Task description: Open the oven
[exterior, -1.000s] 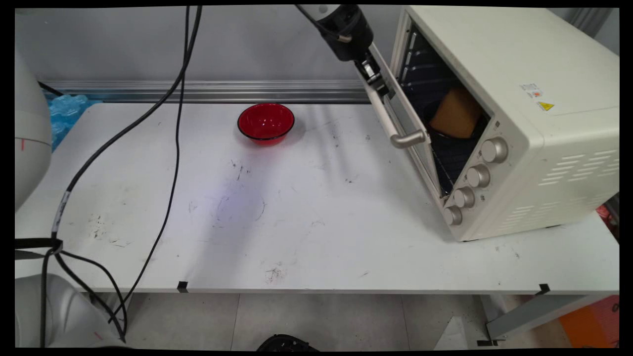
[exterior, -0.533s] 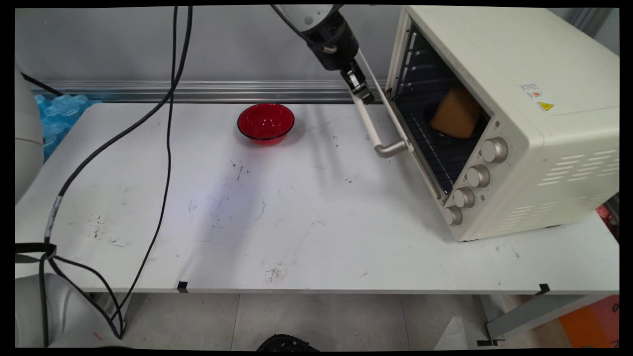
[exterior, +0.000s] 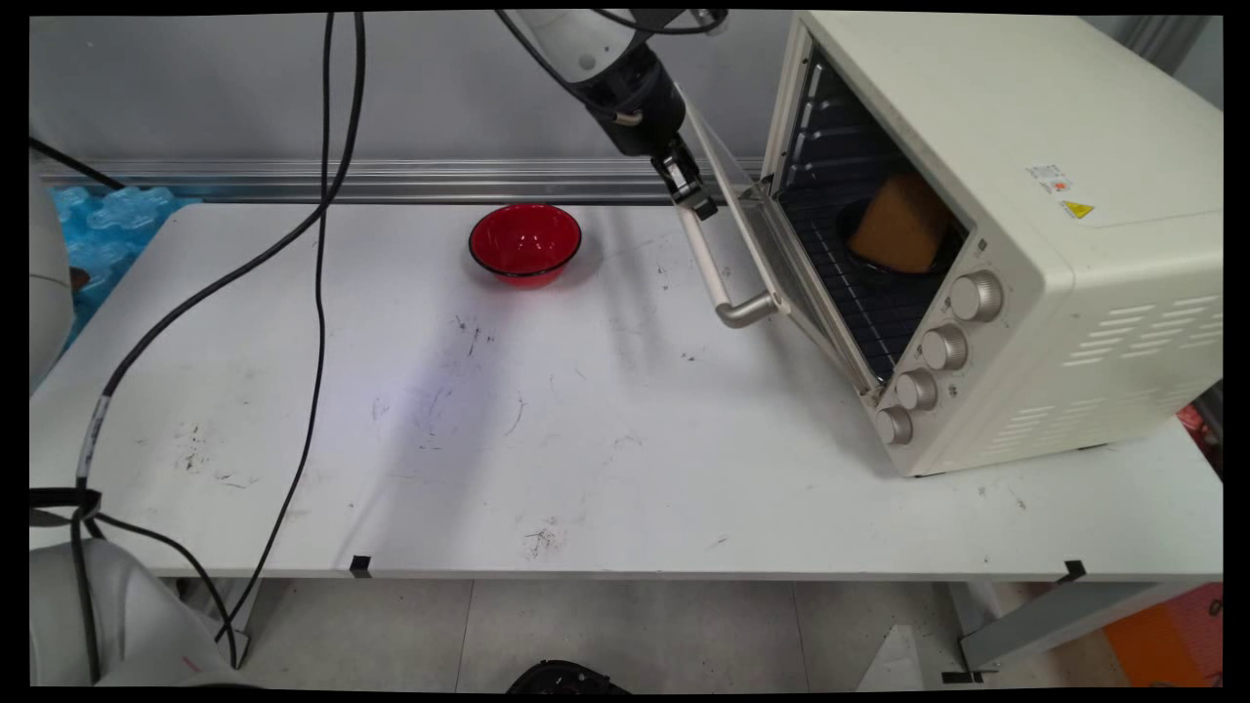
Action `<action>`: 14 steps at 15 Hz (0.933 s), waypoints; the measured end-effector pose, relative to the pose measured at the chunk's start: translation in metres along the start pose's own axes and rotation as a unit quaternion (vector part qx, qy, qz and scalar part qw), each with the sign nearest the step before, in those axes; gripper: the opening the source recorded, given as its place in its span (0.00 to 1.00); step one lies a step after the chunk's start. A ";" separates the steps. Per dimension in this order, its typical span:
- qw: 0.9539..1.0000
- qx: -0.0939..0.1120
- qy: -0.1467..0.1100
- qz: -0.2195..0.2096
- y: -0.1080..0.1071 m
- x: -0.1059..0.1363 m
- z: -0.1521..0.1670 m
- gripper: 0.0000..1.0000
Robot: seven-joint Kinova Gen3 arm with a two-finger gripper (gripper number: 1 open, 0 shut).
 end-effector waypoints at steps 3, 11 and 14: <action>1.000 0.002 0.002 0.001 0.001 -0.008 0.003 0.00; 1.000 0.012 0.008 0.001 0.001 -0.028 0.012 0.00; 1.000 0.015 0.009 0.001 0.002 -0.035 0.015 0.00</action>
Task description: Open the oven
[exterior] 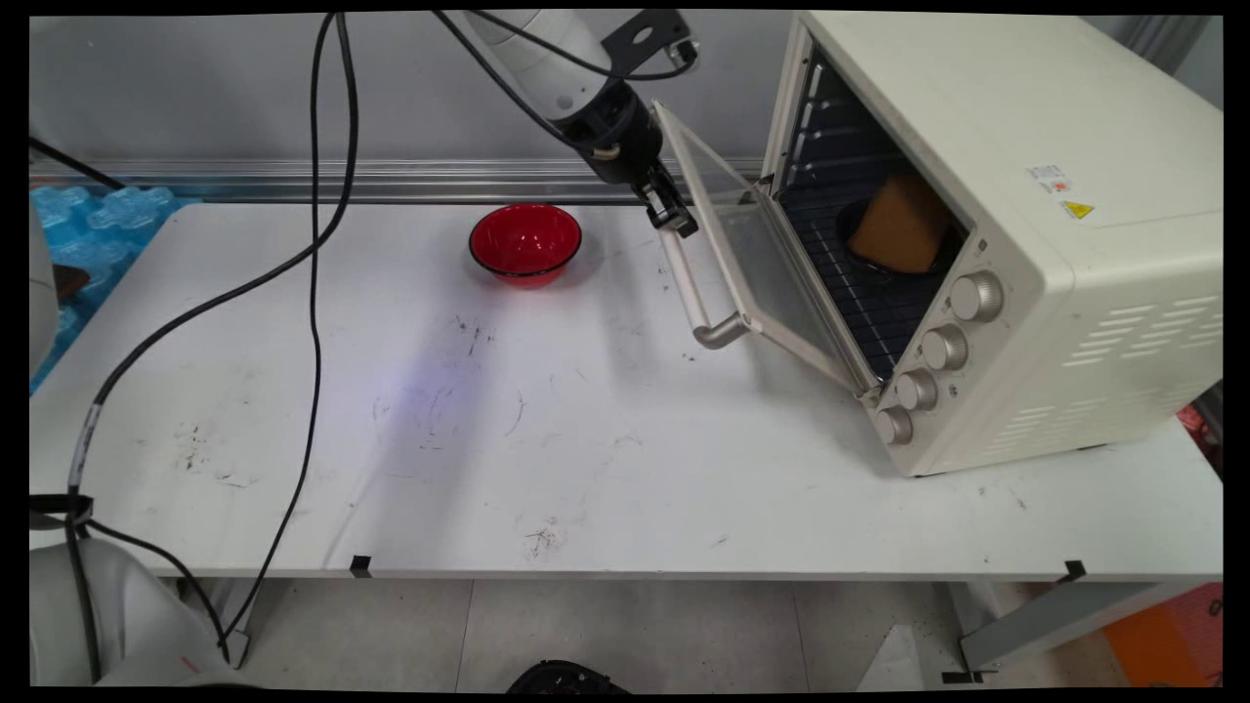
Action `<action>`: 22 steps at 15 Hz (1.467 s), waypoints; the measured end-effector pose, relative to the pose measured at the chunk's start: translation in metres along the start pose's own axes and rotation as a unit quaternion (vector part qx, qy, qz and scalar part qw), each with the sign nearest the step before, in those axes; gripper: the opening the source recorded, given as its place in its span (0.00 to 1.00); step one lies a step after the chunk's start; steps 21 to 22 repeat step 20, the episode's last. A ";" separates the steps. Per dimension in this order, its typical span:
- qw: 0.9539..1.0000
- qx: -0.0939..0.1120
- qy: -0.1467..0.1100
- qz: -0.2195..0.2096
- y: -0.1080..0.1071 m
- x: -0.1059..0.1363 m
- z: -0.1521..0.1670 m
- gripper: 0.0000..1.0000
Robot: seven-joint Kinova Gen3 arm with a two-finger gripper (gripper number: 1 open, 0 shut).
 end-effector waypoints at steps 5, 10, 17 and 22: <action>1.000 0.003 -0.001 0.002 0.003 -0.014 0.003 0.00; 1.000 0.002 -0.002 0.004 0.009 -0.031 0.007 0.00; 1.000 -0.004 -0.011 0.009 0.018 -0.058 0.010 0.00; 1.000 -0.006 -0.017 0.012 0.022 -0.066 0.009 0.00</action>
